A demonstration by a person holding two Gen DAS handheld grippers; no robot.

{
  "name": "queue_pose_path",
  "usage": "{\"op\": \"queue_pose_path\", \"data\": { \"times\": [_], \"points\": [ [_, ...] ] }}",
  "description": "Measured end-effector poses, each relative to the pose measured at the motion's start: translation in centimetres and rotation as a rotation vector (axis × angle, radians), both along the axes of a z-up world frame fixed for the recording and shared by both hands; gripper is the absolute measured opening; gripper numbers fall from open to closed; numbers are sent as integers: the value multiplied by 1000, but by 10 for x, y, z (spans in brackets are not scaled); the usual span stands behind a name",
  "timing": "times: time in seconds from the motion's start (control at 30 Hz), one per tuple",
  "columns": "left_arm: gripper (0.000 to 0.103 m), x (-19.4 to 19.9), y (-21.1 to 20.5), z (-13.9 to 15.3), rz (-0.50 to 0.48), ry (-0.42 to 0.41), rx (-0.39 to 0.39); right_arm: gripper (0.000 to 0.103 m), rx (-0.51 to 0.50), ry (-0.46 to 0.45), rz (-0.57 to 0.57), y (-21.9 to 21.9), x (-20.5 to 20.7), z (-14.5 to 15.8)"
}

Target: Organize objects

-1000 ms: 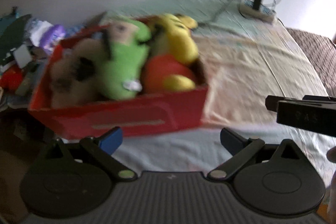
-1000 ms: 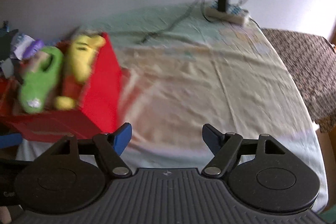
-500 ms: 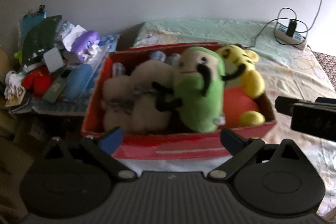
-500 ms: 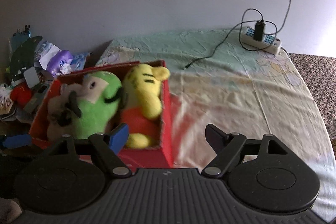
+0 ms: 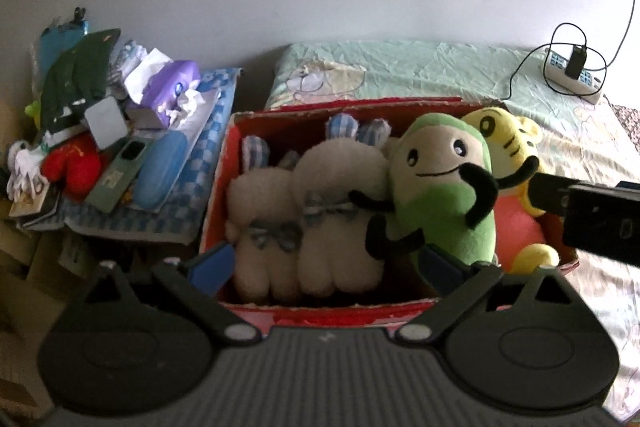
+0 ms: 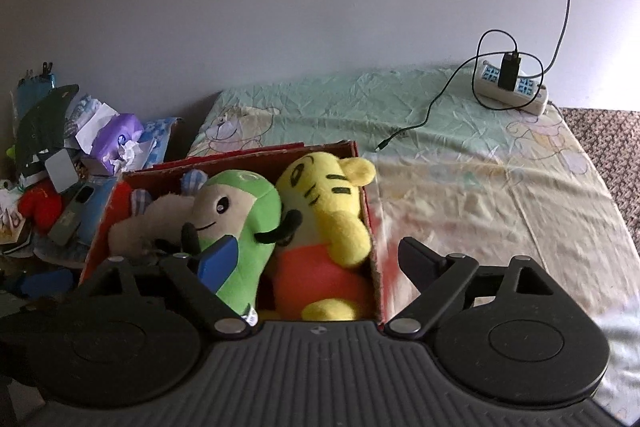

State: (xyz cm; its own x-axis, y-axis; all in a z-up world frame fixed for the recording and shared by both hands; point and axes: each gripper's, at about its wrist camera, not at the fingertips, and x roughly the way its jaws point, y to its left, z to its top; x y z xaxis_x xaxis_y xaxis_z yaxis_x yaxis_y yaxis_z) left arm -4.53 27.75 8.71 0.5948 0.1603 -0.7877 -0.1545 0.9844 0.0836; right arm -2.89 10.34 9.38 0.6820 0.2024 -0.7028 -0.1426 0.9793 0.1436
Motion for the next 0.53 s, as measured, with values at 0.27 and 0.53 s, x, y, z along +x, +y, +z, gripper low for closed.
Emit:
{"op": "queue_pose_path", "data": {
  "times": [0.27,0.53],
  "points": [
    [86,7,12,-4,-18,8,-26,89,11,34,-25,7,7,-8],
    [79,14,24,-7,17,4,-22,89,14,29,-13,15,13,-8]
  ]
}}
